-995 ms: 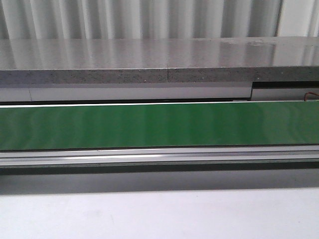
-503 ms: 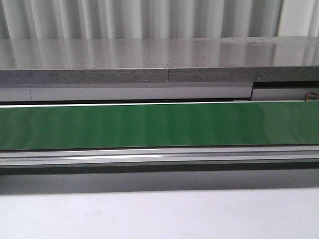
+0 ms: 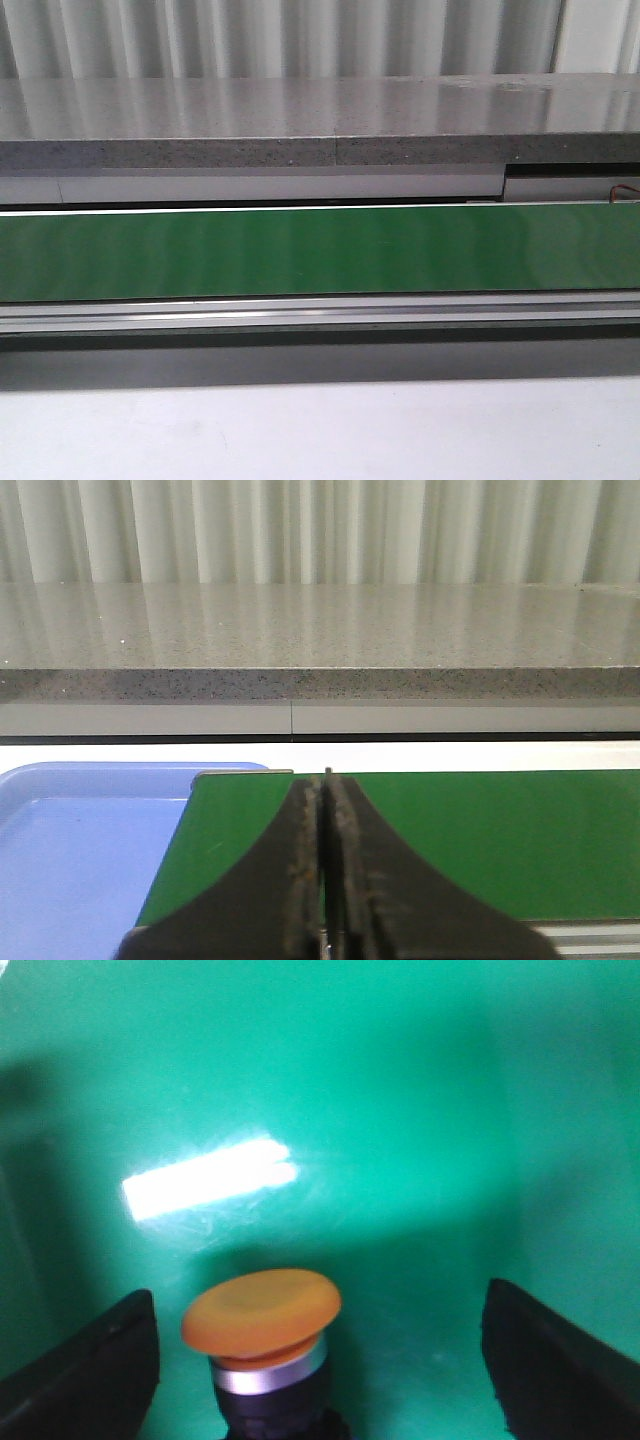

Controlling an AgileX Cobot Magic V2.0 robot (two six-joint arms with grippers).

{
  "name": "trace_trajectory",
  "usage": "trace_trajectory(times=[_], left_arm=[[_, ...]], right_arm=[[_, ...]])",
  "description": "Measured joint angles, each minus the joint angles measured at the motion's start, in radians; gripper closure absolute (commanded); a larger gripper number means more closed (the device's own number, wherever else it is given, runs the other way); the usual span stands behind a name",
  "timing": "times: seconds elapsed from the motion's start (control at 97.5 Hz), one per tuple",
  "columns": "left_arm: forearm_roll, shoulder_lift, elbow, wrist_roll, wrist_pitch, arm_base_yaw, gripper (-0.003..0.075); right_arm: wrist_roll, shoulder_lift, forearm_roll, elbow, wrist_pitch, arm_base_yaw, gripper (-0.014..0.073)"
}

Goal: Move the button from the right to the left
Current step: 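Lower the right gripper and grasp the yellow-capped button, then carry the button onto the conveyor belt end and open the right gripper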

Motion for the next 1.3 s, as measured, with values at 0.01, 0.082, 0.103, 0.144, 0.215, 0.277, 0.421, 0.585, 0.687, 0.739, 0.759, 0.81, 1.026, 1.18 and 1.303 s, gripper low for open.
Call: trace_trajectory(times=[0.01,0.082,0.103,0.144,0.215,0.277,0.421,0.585,0.687,0.739,0.759,0.81,1.026,1.18,1.303], left_arm=[[0.000,0.000,0.000,0.000,0.000,0.000,0.0740],[0.000,0.000,0.000,0.000,0.000,0.000,0.0740],[0.000,0.000,0.000,0.000,0.000,0.000,0.0740],[0.000,0.000,0.000,0.000,0.000,0.000,0.0740],[0.000,0.000,0.000,0.000,0.000,0.000,0.0740],[0.000,0.000,0.000,0.000,0.000,0.000,0.0740],[0.000,0.000,0.000,0.000,0.000,0.000,0.0740],[0.000,0.000,0.000,0.000,0.000,0.000,0.0740],[0.000,0.000,0.000,0.000,0.000,0.000,0.0740],[0.000,0.000,0.000,0.000,0.000,0.000,0.0740],[0.000,0.000,0.000,0.000,0.000,0.000,0.0740],[0.000,0.000,0.000,0.000,0.000,0.000,0.0740],[0.000,0.000,0.000,0.000,0.000,0.000,0.0740],[0.000,0.000,0.000,0.000,0.000,0.000,0.0740],[0.000,0.000,0.000,0.000,0.000,0.000,0.0740]], right_arm=[[0.000,0.000,0.000,0.000,0.000,0.000,-0.0052],[0.000,0.002,0.000,-0.002,0.000,0.000,-0.0048],[0.000,0.004,0.000,-0.002,0.000,0.000,-0.0043],[0.000,0.006,0.000,-0.002,0.000,0.000,-0.0024],[0.000,0.013,0.000,-0.002,0.007,0.000,0.0020],[0.000,0.019,0.000,-0.004,0.011,0.000,0.0061],[0.000,0.027,0.000,-0.004,0.020,0.000,0.0194],[0.000,0.027,0.005,-0.005,0.031,0.000,0.0371],[0.000,0.029,0.019,-0.008,0.036,0.000,0.0391],[0.000,0.031,0.028,-0.016,0.046,0.000,0.0391],[0.000,0.031,0.030,-0.021,0.052,0.000,0.0391],[0.000,0.032,0.037,-0.036,0.068,0.000,0.0391],[0.000,-0.011,0.058,-0.110,0.165,0.000,0.0391],[-0.002,-0.095,0.082,-0.127,0.230,0.000,0.0391],[-0.002,-0.153,0.106,-0.127,0.287,0.005,0.0391]])
